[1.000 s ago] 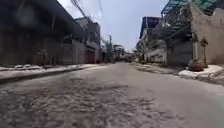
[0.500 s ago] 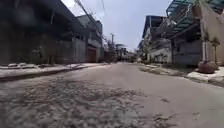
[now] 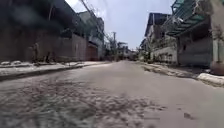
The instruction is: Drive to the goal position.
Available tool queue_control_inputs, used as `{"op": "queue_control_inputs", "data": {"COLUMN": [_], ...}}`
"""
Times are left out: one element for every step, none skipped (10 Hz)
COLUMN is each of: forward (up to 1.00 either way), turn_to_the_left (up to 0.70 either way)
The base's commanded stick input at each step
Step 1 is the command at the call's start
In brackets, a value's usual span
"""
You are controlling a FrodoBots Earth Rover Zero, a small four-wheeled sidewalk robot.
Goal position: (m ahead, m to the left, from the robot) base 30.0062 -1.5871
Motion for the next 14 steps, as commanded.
{"op": "queue_control_inputs", "data": {"forward": [1.0,1.0,1.0,1.0,1.0,1.0,1.0,1.0,1.0,1.0,1.0,1.0,1.0,1.0], "turn_to_the_left": [0.0,0.0,0.0,0.0,0.0,0.0,0.0,0.0,0.0,0.0,0.0,0.0,0.0,0.0]}}
